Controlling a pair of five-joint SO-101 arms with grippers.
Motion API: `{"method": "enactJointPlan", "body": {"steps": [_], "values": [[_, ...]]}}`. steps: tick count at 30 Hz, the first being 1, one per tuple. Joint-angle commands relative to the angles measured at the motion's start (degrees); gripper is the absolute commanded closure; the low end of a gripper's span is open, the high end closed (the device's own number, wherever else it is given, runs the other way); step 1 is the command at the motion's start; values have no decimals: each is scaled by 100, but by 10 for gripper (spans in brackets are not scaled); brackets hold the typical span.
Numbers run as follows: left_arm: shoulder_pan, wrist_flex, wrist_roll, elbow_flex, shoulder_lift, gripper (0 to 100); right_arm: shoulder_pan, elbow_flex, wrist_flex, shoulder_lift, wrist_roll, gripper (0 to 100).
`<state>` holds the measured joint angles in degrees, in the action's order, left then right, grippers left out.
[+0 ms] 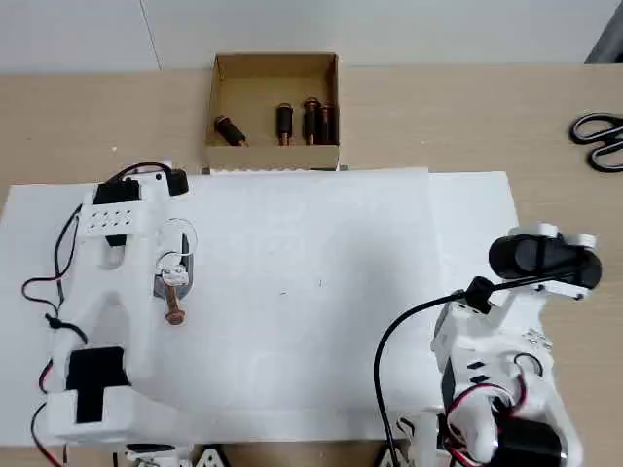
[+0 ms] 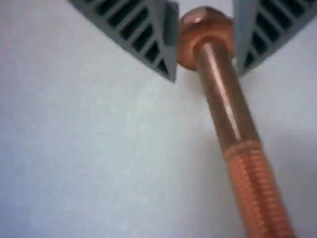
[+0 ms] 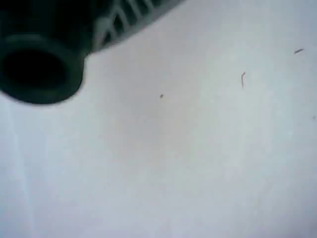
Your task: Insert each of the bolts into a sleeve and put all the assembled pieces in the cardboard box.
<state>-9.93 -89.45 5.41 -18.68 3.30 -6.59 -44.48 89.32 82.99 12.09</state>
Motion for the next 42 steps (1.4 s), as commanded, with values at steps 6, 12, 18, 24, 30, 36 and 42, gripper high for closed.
{"method": "enactJointPlan", "body": {"steps": [6,12,18,24,30,36,42], "values": [[-44,387,9,-119,167,920,-40,35,-154,-40,18,995],[-44,404,9,-92,176,920,-22,35,-154,-40,18,995],[-44,624,0,-286,422,920,-22,35,-154,-40,18,995],[-26,765,0,-259,914,972,-22,35,-154,-40,18,995],[-18,782,-18,-233,923,995,-22,35,-154,-40,18,995],[0,352,-62,-22,624,995,-22,35,-163,-40,26,995],[422,-114,-870,497,-633,995,-13,26,-163,-40,26,995]]}}
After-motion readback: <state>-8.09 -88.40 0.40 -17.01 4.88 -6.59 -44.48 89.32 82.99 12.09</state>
